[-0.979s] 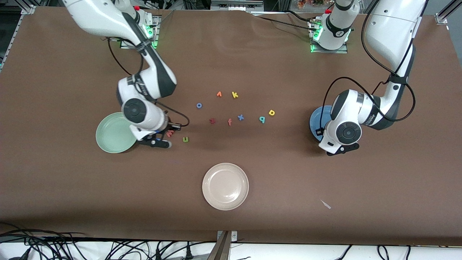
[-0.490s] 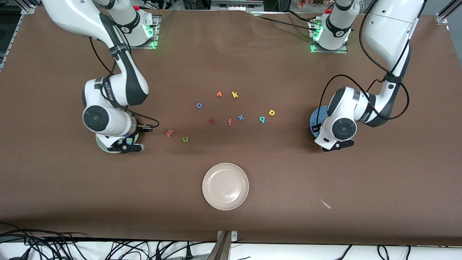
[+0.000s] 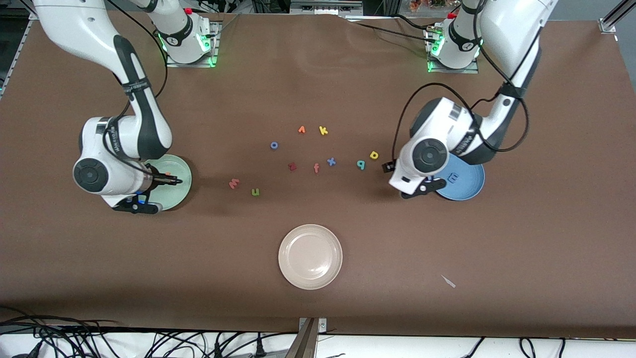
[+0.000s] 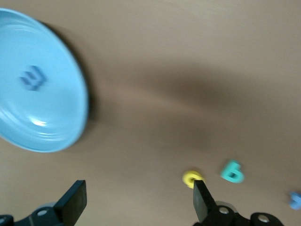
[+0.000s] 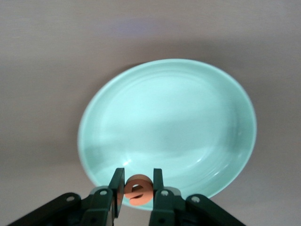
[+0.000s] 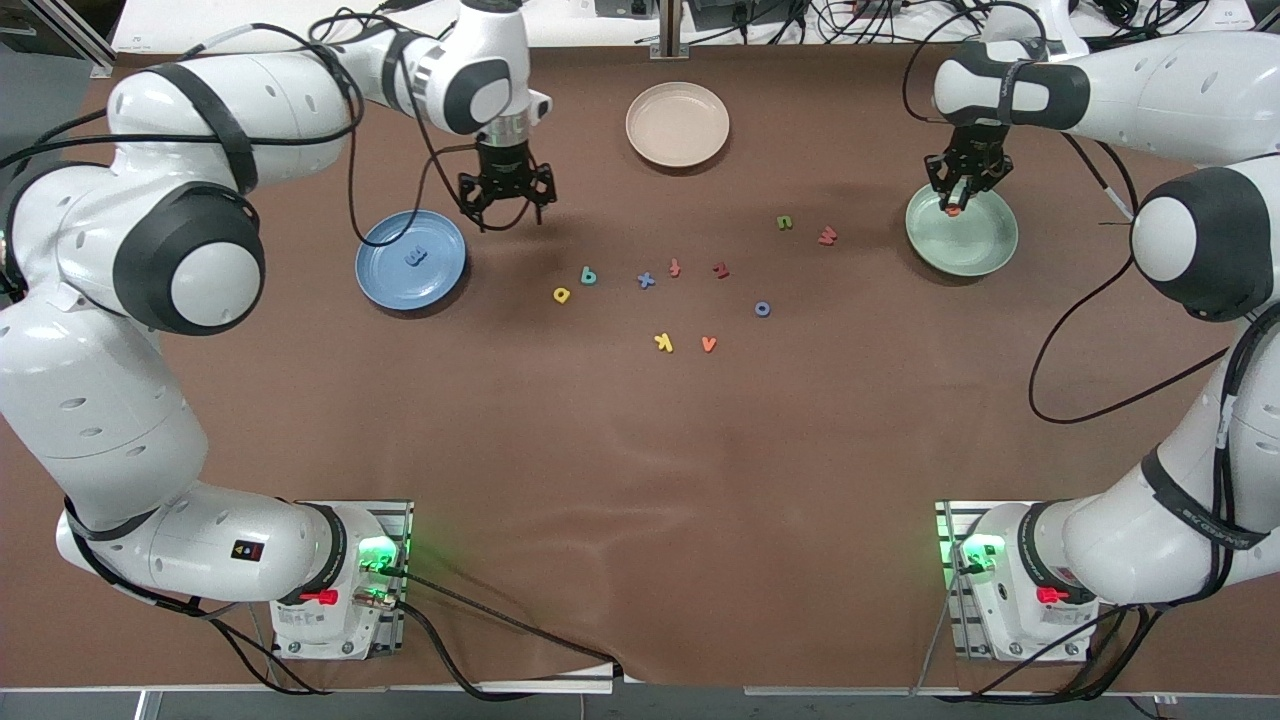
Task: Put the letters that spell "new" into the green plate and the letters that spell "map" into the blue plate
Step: 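Place the m on the blue plate and e on the green plate, then reach the teal b and pink w with the left and right grippers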
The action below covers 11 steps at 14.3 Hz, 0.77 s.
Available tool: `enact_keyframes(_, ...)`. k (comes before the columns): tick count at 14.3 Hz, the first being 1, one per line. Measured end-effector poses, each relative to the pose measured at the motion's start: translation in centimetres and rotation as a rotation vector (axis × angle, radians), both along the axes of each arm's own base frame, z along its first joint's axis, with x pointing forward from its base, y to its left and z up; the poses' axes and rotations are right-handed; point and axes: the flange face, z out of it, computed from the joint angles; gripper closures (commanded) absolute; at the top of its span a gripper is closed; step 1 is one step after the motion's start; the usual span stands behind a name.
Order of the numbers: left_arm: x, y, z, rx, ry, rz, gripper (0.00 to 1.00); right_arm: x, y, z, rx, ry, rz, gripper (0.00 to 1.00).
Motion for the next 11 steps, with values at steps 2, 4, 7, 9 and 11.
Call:
enact_keyframes(2,-2.2,-4.1,-1.6,-0.009,0.005,-0.07,0.01,0.2,-1.1,-0.9,-0.002,-0.005,-0.012,0.82)
enact_keyframes(4,-3.9,-7.4,-3.4,-0.026,-0.003,-0.131,0.01,0.3,-1.1,-1.6,-0.003,-0.012,-0.01,0.74)
enact_keyframes(7,-4.1,-8.4,-6.1,-0.068,-0.006,-0.198,0.18,0.4,-0.9,-2.0,-0.001,-0.013,-0.01,0.0)
enact_keyframes(9,-3.9,-8.3,-7.5,-0.09,0.0,-0.241,0.3,0.9,-0.8,-1.3,0.003,-0.021,-0.012,0.0)
enact_keyframes(11,-4.0,-8.8,-8.5,-0.111,-0.006,-0.274,0.34,1.4,0.1,-0.2,0.012,-0.016,-0.005,0.0)
